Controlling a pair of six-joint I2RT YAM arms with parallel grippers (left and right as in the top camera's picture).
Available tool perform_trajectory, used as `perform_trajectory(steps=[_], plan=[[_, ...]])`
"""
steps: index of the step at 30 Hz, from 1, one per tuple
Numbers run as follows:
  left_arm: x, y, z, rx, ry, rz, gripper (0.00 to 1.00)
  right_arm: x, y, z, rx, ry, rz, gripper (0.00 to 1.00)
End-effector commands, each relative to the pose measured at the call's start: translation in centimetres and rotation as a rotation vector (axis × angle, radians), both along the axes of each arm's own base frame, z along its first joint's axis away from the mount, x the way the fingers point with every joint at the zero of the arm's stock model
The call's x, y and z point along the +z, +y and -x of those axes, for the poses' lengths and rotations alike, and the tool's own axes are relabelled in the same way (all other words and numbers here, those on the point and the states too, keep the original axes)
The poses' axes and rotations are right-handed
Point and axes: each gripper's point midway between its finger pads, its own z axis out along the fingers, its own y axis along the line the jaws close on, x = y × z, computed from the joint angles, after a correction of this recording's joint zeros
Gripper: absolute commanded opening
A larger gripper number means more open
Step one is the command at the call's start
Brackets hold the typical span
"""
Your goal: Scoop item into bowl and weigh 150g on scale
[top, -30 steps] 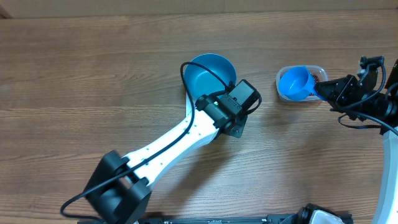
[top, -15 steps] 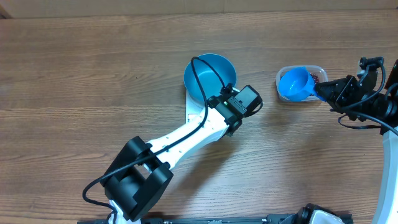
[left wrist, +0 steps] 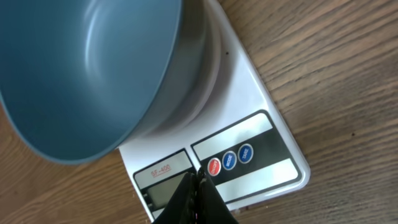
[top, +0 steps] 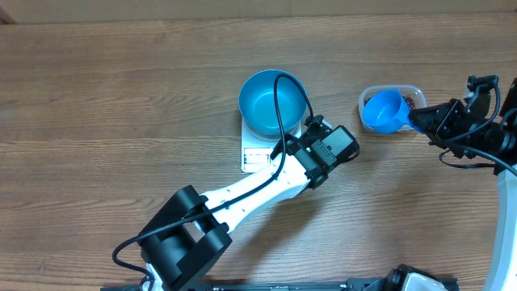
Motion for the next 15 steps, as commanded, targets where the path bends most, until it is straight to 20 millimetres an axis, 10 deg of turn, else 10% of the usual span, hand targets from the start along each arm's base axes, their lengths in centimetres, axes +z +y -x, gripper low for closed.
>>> perform_trajectory(steps=[1, 15], plan=[[-1.4, 0.9, 0.0, -0.044, -0.004, -0.066, 0.04, 1.4, -0.1, -0.1, 0.002, -0.045, 0.021, 0.04], [-3.6, 0.3, -0.5, -0.157, -0.042, -0.085, 0.04, 1.3, -0.1, 0.1, 0.002, -0.034, 0.017, 0.04]])
